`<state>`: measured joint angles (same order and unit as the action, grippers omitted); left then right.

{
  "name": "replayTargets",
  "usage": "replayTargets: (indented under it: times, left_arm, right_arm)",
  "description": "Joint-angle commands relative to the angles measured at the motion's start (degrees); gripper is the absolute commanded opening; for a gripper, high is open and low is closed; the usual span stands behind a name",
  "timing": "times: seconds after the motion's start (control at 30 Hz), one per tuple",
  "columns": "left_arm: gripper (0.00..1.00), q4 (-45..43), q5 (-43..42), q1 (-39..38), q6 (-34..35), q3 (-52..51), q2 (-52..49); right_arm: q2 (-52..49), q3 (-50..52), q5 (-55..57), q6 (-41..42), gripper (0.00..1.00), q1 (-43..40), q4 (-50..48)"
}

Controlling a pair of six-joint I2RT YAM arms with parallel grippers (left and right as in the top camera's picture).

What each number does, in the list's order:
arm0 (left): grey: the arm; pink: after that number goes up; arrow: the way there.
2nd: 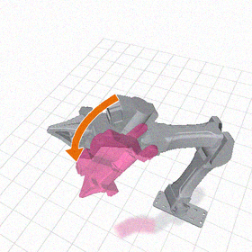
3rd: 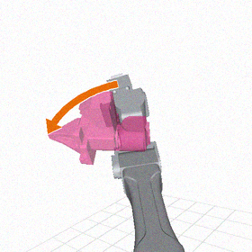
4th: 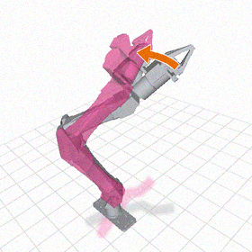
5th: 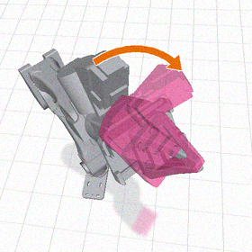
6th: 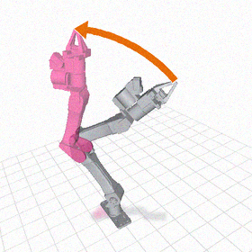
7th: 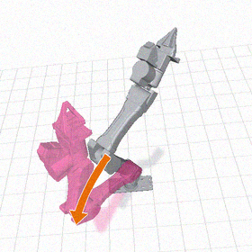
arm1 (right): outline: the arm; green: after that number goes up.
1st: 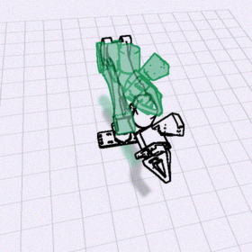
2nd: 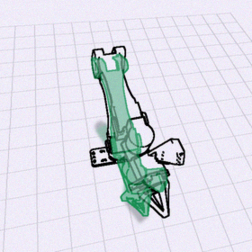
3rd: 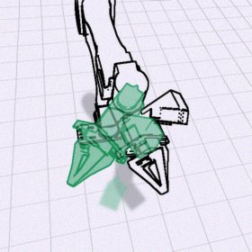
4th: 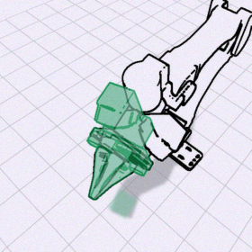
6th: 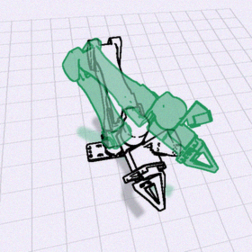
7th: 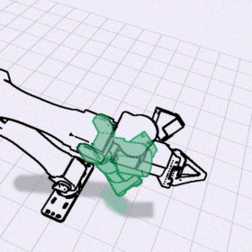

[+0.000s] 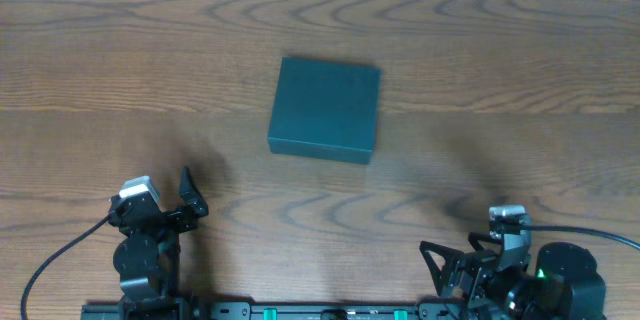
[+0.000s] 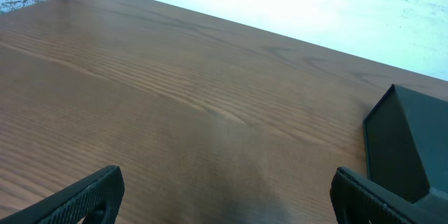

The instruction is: Pack container

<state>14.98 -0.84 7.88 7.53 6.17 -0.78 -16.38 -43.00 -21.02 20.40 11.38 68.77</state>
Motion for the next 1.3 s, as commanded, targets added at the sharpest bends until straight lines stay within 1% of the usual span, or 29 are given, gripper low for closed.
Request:
replayTargets:
  times: [0.0, 0.43, 0.5, 0.7, 0.77, 0.83, 0.87, 0.93, 1.0, 1.1, 1.27]
  left_arm:
    - [0.95, 0.2, 1.2, 0.3, 0.2, -1.6, 0.5]
    - [0.95, 0.2, 1.2, 0.3, 0.2, -1.6, 0.5]
    - [0.95, 0.2, 1.2, 0.3, 0.2, -1.6, 0.5]
    - [0.95, 0.2, 1.2, 0.3, 0.2, -1.6, 0.5]
    - [0.95, 0.2, 1.2, 0.3, 0.2, -1.6, 0.5]
    - [0.95, 0.2, 1.2, 0.3, 0.2, -1.6, 0.5]
    - [0.95, 0.2, 1.2, 0.3, 0.2, -1.6, 0.5]
    - [0.95, 0.2, 1.2, 0.3, 0.2, -1.6, 0.5]
    - [0.95, 0.2, 1.2, 0.3, 0.2, -1.6, 0.5]
    - [0.95, 0.2, 1.2, 0.3, 0.2, -1.6, 0.5]
    - [0.95, 0.2, 1.2, 0.3, 0.2, -1.6, 0.5]
  right_arm:
    - [0.4, 0.1, -0.2, 0.4, 0.99, 0.3, 0.0]
    - [0.4, 0.1, -0.2, 0.3, 0.99, 0.3, 0.0]
    - [0.4, 0.1, 2.7, -1.7, 0.99, 0.3, 0.0]
    - [0.5, 0.1, 2.7, -1.8, 0.99, 0.5, 0.3]
    - [0.5, 0.3, 3.0, -1.9, 0.99, 0.5, -2.5]
    - [0.6, 1.0, 3.0, -2.3, 0.99, 0.6, -8.4]
    - [1.0, 1.8, 3.0, -3.5, 0.99, 0.5, -12.6]
    - [2.2, 3.7, 3.0, -6.1, 0.99, 0.5, -17.7]
    - [4.8, 7.8, 3.1, -10.4, 0.99, 0.5, -22.7]
    - [8.7, 13.7, 5.0, -12.3, 0.99, 0.3, -26.0]
    - [15.5, 22.8, 5.6, -12.3, 0.99, -0.5, -26.4]
